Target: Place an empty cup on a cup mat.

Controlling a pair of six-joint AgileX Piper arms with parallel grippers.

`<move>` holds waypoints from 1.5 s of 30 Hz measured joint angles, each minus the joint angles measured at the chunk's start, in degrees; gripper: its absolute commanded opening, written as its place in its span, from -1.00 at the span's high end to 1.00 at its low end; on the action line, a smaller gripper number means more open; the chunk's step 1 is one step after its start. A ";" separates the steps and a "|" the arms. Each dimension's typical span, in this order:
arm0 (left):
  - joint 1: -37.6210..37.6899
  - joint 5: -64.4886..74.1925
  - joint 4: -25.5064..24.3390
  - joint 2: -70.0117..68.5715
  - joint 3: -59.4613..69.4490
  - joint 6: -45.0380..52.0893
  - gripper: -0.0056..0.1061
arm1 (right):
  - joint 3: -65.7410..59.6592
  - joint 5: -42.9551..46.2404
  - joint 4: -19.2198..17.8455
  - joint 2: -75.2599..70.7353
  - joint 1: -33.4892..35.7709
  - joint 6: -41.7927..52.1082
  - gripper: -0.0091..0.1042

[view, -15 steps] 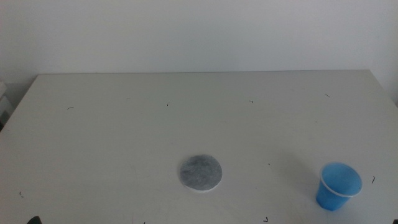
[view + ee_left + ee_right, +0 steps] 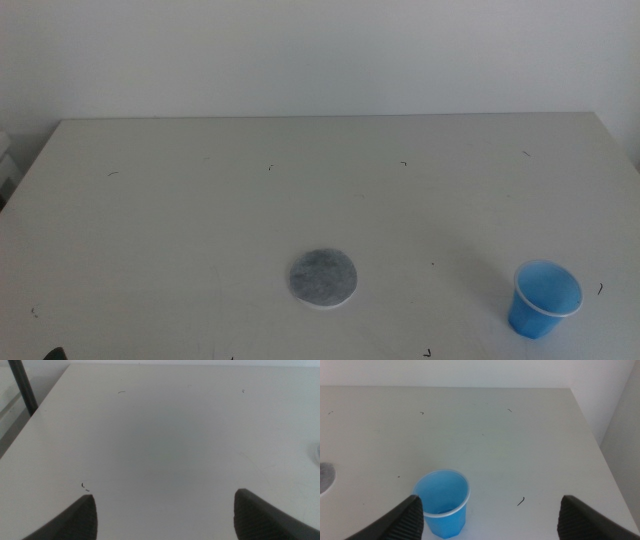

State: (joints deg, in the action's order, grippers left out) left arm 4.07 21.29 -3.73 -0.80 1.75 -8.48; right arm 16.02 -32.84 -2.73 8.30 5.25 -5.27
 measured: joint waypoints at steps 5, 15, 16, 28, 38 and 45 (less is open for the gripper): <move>0.00 0.00 0.00 0.00 0.00 0.00 -0.98 | 8.51 -5.21 0.00 8.31 0.00 0.00 -0.78; 0.00 0.00 0.00 0.00 0.00 0.00 -0.98 | 31.53 -21.45 1.13 27.02 0.00 -1.54 -0.78; 0.00 0.00 0.00 0.00 0.00 0.00 -0.98 | 33.28 -22.49 1.15 28.43 0.00 -1.66 -0.78; 0.00 0.00 0.00 0.00 0.00 0.00 -0.98 | 48.06 -32.84 2.73 47.65 1.37 -2.58 -0.78; 0.00 0.00 0.00 0.00 0.00 0.00 -0.98 | 48.25 -33.78 2.73 57.55 5.73 -6.12 -0.78; 0.00 0.00 0.00 0.00 0.00 0.00 -0.98 | 45.04 -33.46 1.50 62.16 5.78 -6.44 -0.78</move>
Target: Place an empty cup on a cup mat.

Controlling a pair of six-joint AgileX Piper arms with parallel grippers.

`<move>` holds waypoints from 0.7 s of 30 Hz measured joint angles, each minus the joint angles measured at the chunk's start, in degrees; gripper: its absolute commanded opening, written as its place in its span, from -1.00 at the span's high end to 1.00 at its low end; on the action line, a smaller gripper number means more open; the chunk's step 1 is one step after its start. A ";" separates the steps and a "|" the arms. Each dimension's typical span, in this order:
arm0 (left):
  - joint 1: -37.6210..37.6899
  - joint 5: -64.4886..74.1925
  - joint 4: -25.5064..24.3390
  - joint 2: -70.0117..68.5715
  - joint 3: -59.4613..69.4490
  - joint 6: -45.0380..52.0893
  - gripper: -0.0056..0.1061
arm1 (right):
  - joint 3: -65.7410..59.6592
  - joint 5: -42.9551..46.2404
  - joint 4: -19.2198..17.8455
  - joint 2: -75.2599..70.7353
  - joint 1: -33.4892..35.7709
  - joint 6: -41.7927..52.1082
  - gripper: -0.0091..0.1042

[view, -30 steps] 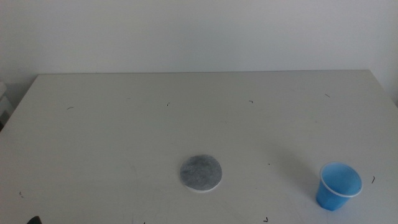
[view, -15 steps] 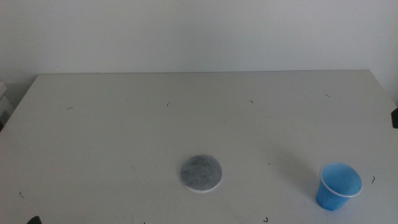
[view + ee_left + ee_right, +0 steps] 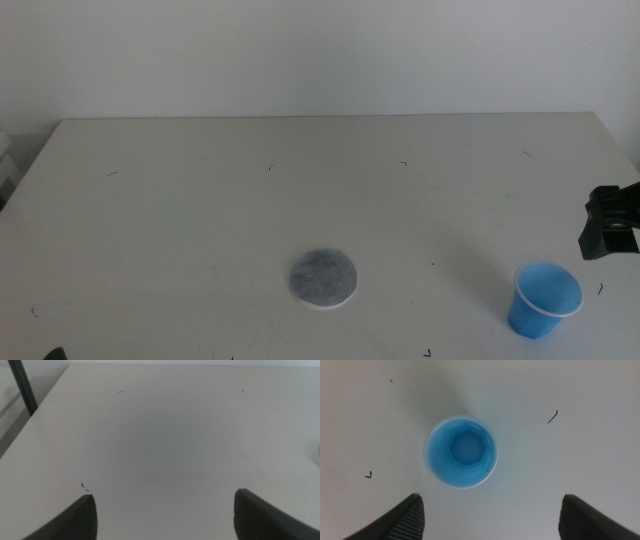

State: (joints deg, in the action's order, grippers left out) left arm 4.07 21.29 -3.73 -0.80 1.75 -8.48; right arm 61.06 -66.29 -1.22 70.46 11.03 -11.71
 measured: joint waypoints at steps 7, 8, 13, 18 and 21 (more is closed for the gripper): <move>0.00 0.00 0.00 0.00 0.00 0.00 -0.98 | -2.60 2.26 -0.24 4.56 0.00 0.00 -0.78; 0.00 0.00 0.00 0.00 0.00 0.00 -0.98 | -3.36 3.35 -0.24 5.00 0.00 -0.05 -0.78; 0.00 0.00 0.00 0.00 0.00 0.00 -0.98 | -7.54 10.13 -0.24 7.85 0.00 -0.59 -0.77; 0.00 0.00 0.00 0.00 0.00 0.00 -0.98 | -9.75 15.52 -0.24 11.01 0.00 -1.11 -0.72; 0.00 0.00 0.00 0.00 0.00 0.00 -0.98 | -10.15 17.38 -0.24 13.32 0.00 -1.17 -0.63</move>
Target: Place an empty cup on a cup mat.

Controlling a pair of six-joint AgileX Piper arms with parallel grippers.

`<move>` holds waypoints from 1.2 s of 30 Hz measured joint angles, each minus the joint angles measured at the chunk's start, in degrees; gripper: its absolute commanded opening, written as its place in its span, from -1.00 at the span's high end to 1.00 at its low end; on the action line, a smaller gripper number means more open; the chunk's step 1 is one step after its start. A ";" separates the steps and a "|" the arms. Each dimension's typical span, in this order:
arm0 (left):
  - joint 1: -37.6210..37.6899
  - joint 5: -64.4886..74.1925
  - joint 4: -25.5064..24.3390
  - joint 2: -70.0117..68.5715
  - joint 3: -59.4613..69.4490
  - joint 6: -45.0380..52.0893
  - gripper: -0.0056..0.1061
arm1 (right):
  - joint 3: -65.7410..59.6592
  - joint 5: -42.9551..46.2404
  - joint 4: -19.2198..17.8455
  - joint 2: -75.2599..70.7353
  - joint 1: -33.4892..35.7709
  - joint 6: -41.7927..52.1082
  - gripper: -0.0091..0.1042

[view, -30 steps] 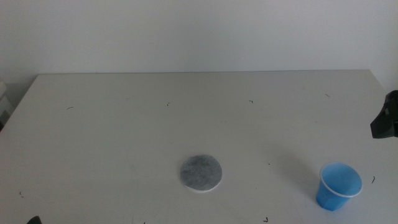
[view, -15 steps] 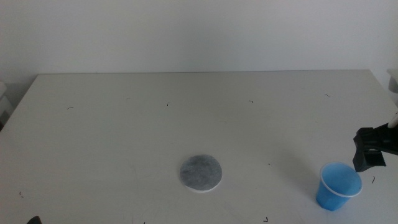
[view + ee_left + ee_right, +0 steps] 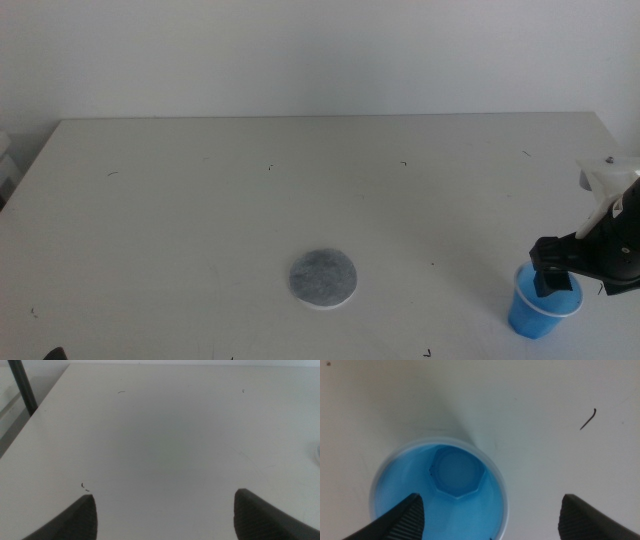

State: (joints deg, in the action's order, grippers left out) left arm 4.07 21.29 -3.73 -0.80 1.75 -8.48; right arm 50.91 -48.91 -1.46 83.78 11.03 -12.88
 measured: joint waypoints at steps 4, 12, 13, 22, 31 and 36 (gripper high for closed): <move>0.00 0.00 0.00 0.00 0.00 0.00 -0.98 | 0.00 2.20 0.00 2.80 0.00 -0.06 -0.45; 0.00 0.00 0.00 0.00 0.00 0.00 -0.98 | 0.00 5.53 0.00 6.91 0.00 -0.11 0.00; 0.00 0.00 0.00 0.00 0.00 0.00 -0.98 | 0.00 5.80 0.00 7.17 0.00 -0.11 0.08; 0.00 0.00 0.00 0.00 0.00 0.00 -0.98 | 0.00 7.05 -0.01 7.87 0.00 -0.06 0.86; 0.00 0.00 0.00 0.00 0.00 0.00 -0.98 | 0.67 6.49 0.91 7.87 0.41 0.00 0.86; 0.00 0.00 0.00 0.00 0.00 0.00 -0.98 | 5.71 2.22 1.13 7.75 4.21 0.05 0.86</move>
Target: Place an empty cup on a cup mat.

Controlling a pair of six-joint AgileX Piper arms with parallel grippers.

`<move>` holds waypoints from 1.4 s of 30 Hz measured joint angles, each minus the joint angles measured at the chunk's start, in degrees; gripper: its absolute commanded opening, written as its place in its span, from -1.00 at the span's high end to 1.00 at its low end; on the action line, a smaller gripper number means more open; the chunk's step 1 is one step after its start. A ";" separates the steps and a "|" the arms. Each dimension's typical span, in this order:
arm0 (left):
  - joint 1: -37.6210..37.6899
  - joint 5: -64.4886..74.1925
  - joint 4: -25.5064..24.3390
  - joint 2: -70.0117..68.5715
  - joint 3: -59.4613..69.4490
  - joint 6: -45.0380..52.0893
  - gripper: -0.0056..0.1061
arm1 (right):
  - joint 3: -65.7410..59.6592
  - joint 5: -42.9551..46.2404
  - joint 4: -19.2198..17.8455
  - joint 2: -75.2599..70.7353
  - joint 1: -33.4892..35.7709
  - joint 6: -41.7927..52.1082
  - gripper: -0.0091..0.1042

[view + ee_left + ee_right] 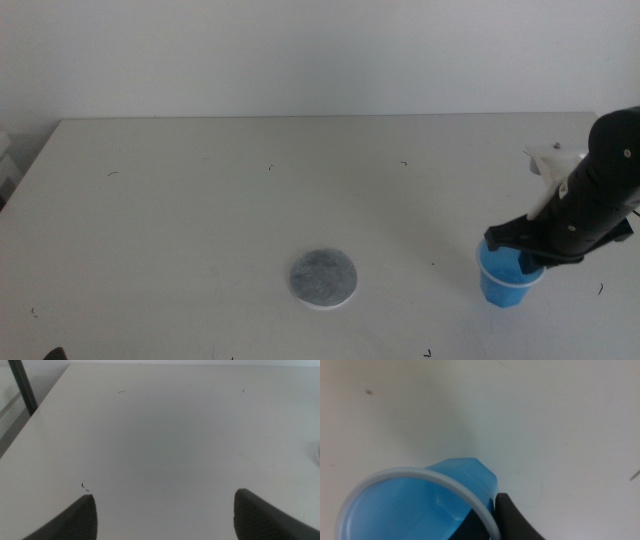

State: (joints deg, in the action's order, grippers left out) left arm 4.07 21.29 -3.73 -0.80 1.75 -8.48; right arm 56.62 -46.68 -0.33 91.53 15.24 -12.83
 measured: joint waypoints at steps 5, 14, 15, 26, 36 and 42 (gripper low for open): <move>0.00 0.00 0.00 0.00 0.00 0.00 -0.98 | 8.31 -2.49 0.97 0.15 5.84 -0.12 0.86; 0.00 0.00 0.00 0.00 0.00 0.00 -0.98 | 25.24 -7.64 1.93 9.76 15.32 -1.72 0.84; 0.00 0.00 0.00 0.00 0.00 0.00 -0.98 | 27.38 -8.02 2.34 11.20 16.34 -1.72 0.84; 0.00 0.00 0.00 0.00 0.00 0.00 -0.98 | 36.30 -8.34 5.23 22.23 22.81 -2.67 0.84; 0.00 0.00 0.00 0.00 0.00 0.00 -0.98 | 36.30 -8.17 5.79 26.08 23.36 -2.79 0.84; 0.00 0.00 0.00 0.00 0.00 0.00 -0.98 | 36.36 -8.05 5.24 26.51 23.36 -2.79 0.83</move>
State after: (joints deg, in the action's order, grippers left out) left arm 4.07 21.29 -3.73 -0.80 1.75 -8.48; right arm 92.98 -54.73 4.90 118.04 38.60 -15.62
